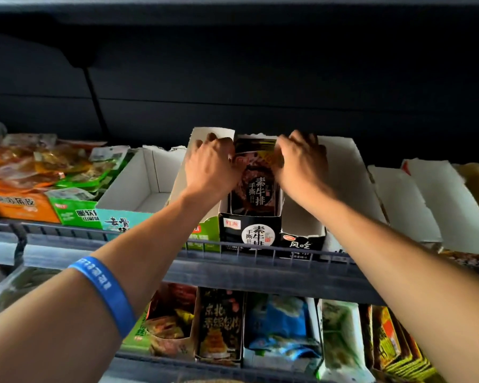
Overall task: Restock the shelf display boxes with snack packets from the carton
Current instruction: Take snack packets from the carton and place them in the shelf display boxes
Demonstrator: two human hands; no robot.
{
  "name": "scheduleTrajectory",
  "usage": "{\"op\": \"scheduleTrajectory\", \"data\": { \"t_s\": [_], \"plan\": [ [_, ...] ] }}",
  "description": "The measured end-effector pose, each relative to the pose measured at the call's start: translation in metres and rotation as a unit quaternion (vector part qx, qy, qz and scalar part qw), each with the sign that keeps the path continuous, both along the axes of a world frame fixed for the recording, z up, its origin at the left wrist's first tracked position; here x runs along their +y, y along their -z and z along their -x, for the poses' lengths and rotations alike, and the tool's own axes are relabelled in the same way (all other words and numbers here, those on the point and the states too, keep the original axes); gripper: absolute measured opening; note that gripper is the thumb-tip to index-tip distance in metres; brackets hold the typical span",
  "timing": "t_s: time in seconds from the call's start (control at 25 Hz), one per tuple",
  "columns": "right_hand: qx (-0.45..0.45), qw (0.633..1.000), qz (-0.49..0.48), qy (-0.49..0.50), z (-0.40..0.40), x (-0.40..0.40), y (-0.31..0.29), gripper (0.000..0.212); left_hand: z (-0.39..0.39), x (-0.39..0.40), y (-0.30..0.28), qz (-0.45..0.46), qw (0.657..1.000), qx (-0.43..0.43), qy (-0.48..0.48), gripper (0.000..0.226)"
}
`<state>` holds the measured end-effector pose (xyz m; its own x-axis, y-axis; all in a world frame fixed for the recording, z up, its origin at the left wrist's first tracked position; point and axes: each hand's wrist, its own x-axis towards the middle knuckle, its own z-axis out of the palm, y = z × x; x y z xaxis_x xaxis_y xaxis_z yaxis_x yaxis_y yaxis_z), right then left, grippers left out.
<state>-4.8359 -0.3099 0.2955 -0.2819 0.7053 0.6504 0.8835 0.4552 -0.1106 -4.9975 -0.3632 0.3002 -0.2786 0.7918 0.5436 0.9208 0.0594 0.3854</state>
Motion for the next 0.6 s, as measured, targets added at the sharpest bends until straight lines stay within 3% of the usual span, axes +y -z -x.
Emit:
{"op": "scheduleTrajectory", "data": {
  "t_s": [0.08,0.16,0.24,0.32,0.44,0.52,0.6],
  "plan": [
    [-0.009,1.0,0.015,-0.005,-0.007,-0.001,0.005,0.006,0.003,-0.003,0.002,-0.017,0.999,-0.033,-0.016,0.027],
    [-0.005,0.999,-0.008,-0.031,-0.012,-0.005,0.013,0.016,0.006,-0.006,0.008,-0.011,1.0,-0.004,-0.001,0.027],
    [-0.005,0.99,-0.068,-0.122,-0.012,-0.019,0.013,0.025,0.008,-0.008,0.017,0.059,0.995,0.055,0.051,0.017],
    [-0.096,0.97,0.018,-0.222,-0.005,-0.036,0.004,0.03,0.007,-0.012,0.022,0.108,0.99,0.045,0.083,0.024],
    [-0.312,0.904,0.244,-0.16,0.018,-0.046,-0.016,0.028,0.004,-0.018,0.021,0.12,0.989,-0.009,0.092,0.05],
    [-0.36,0.876,0.303,-0.108,0.03,-0.045,-0.021,0.033,0.006,-0.023,0.021,0.158,0.982,-0.026,0.097,0.064],
    [-0.372,0.874,0.298,-0.093,0.033,-0.044,-0.016,0.04,0.008,-0.026,0.021,0.196,0.974,-0.041,0.108,0.066]
  ]
}}
